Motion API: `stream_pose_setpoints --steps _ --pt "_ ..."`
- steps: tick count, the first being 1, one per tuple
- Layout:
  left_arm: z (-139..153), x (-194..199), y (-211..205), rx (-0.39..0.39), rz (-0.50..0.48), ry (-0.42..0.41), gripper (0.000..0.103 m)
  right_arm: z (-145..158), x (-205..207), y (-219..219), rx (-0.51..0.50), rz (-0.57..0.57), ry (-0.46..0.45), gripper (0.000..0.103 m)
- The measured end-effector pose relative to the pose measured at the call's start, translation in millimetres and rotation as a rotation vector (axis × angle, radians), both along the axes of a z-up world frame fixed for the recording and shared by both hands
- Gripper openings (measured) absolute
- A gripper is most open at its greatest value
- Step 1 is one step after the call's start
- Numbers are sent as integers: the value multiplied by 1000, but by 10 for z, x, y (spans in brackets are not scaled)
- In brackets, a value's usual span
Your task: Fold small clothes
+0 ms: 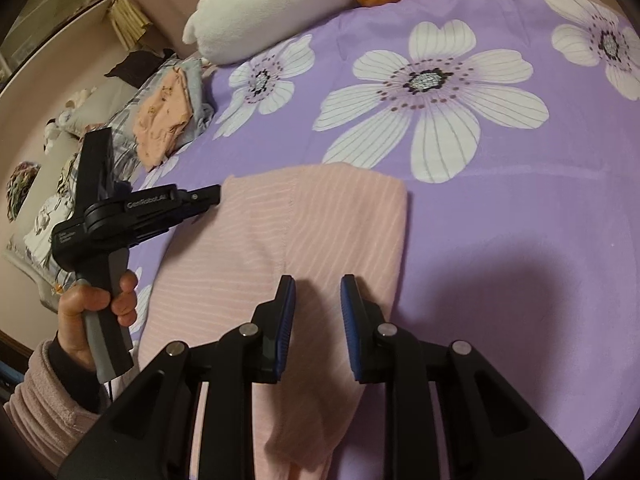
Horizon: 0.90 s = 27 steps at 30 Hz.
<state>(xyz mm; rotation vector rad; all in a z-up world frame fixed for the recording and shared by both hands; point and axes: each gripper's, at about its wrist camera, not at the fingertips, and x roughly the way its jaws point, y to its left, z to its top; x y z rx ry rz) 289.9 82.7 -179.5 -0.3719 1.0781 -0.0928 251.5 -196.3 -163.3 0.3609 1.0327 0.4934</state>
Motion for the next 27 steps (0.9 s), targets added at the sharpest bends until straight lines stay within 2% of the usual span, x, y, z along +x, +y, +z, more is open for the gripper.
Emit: stream_pose_setpoints --steps 4,7,15,21,27 --pt "54 -31 122 -54 44 10 24 21 21 -128 52 -58 31 24" --pt "182 -164 174 -50 44 -19 24 172 -107 -190 52 -66 -17 27" --pt "358 -546 68 0 -46 -70 24 399 -461 -139 50 35 -92 27" --pt "277 -599 -77 55 -85 -55 24 216 -616 -58 -48 52 -51 25" --pt "229 -630 -110 83 -84 -47 24 32 -685 -138 -74 42 10 25"
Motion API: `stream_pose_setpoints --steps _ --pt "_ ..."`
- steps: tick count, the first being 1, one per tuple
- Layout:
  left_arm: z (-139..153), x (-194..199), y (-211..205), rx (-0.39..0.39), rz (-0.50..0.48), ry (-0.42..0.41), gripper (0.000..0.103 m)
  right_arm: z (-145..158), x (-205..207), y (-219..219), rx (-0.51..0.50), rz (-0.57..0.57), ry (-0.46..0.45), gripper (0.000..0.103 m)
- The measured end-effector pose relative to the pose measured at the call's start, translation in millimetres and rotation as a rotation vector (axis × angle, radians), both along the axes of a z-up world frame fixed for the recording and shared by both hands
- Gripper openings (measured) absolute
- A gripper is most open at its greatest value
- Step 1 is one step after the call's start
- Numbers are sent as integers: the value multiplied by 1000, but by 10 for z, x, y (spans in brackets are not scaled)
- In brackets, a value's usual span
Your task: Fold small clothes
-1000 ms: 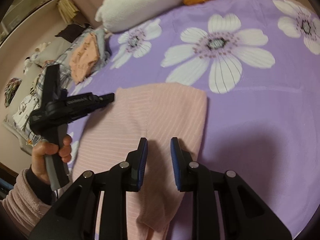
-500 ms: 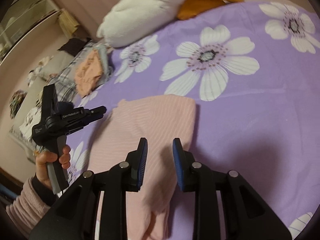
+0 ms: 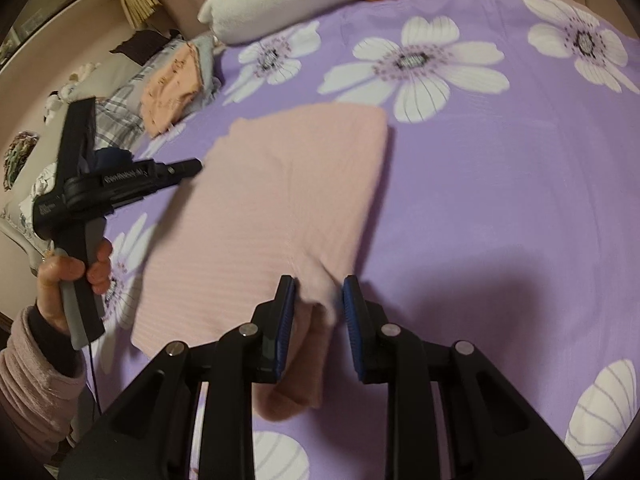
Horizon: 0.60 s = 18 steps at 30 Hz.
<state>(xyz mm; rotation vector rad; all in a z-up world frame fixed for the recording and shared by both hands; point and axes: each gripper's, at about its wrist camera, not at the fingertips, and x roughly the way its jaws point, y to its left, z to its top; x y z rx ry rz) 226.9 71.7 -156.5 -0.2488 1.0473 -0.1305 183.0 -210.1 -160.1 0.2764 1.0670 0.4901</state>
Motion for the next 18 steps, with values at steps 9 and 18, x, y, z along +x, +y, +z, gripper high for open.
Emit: stream_pose_setpoints --steps 9,18 --pt "118 -164 -60 32 -28 -12 24 27 -146 9 -1 -5 0 26" --pt "239 -277 -257 94 -95 -56 24 343 -85 64 9 3 -126 27"
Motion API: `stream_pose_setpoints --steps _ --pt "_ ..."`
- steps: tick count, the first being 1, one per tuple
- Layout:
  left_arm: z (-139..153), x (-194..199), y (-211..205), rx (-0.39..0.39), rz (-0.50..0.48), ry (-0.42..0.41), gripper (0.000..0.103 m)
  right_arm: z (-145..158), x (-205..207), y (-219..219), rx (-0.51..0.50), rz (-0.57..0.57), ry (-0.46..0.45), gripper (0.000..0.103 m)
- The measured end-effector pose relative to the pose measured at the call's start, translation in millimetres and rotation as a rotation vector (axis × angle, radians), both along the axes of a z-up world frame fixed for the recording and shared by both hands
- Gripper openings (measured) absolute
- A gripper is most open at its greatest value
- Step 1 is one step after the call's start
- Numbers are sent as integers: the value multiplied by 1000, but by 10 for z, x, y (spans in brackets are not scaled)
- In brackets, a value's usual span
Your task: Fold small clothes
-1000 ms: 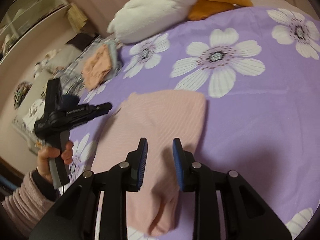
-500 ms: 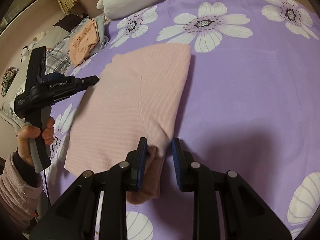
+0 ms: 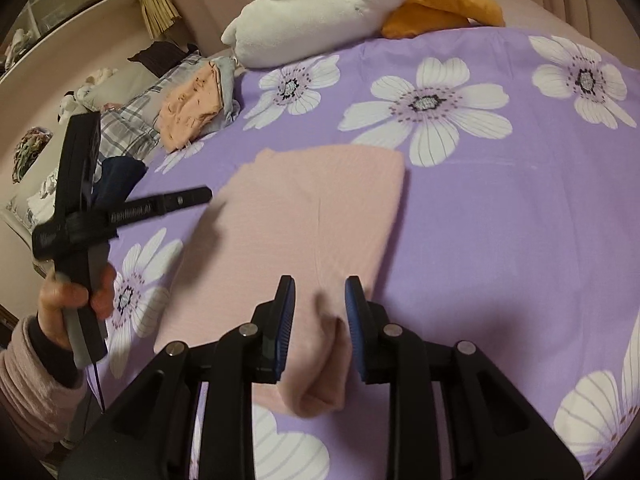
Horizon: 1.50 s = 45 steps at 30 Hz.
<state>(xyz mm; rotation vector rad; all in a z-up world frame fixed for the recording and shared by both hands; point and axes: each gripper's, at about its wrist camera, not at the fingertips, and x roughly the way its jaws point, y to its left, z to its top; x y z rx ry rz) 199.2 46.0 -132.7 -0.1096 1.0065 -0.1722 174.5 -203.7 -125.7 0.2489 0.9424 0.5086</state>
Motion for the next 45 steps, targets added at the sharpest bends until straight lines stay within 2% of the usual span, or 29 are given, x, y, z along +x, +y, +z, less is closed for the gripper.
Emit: stream_pose_setpoints --steps 8,19,21,22,25,29,34,39,45 --pt "-123 -69 -12 4 4 35 24 -284 105 76 -27 -13 86 27" --pt "-83 -355 41 -37 30 61 24 -340 -72 -17 -7 -20 142 27" --pt "-76 -429 78 -67 38 74 25 -321 -101 -35 14 -26 149 27" --pt "-80 -456 91 -80 41 81 29 -306 -120 -49 32 -30 153 30" --pt "-131 -580 161 -142 57 119 39 -281 -157 -86 65 -40 163 46" --pt "-232 -776 210 -218 69 165 39 -277 -221 -138 94 -46 173 47" --pt "-378 -976 213 -298 72 212 39 -394 -272 -153 141 -28 234 48" --pt "-357 -1029 131 -302 62 205 39 -435 -321 -88 158 9 245 48" --pt "-343 -1048 68 -283 57 190 39 -420 -357 9 114 20 219 29"
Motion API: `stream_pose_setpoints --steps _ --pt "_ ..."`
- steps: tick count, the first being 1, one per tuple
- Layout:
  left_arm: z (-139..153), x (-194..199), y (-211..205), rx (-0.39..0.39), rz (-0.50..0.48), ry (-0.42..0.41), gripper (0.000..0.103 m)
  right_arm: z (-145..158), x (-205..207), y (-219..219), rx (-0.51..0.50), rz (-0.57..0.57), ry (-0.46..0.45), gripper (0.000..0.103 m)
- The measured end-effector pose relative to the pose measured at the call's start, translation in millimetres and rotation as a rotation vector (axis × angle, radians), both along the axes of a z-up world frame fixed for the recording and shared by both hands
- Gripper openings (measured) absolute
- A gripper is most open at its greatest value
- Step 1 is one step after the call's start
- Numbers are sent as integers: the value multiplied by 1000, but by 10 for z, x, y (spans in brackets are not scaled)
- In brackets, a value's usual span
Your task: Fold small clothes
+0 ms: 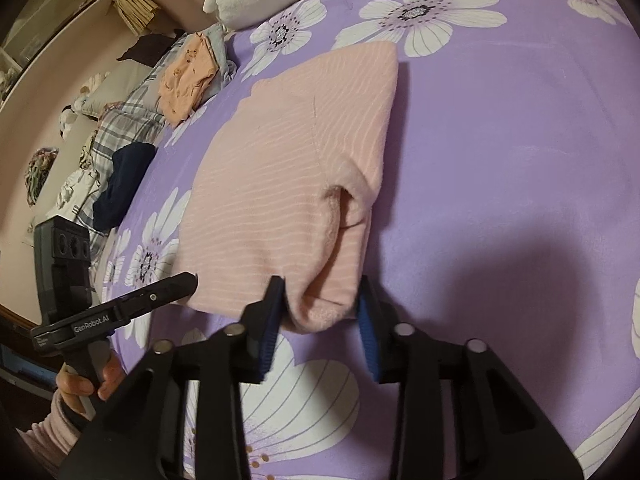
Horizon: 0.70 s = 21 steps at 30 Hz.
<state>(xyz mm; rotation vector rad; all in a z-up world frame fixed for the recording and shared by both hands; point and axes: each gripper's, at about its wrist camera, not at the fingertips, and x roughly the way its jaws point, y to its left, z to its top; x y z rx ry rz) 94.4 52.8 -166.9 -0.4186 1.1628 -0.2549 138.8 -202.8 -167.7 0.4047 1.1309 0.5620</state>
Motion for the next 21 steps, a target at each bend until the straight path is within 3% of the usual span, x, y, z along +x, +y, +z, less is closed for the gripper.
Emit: stream_pose_setpoints --steps 2,4,7,16,21 --pt "13 -21 -1 15 -3 -4 38 14 0 2 -1 0 -8 25" --pt "31 -38 12 37 -2 -8 28 52 1 17 -10 3 -26 22" --pt "48 -84 60 43 6 -13 21 123 -15 18 -11 4 -57 20" --pt "-30 -124 50 94 11 -18 20 5 -43 19 -51 -15 -28 20" --pt "24 -185 66 123 -1 -24 20 7 -65 -17 -64 -27 -23 26"
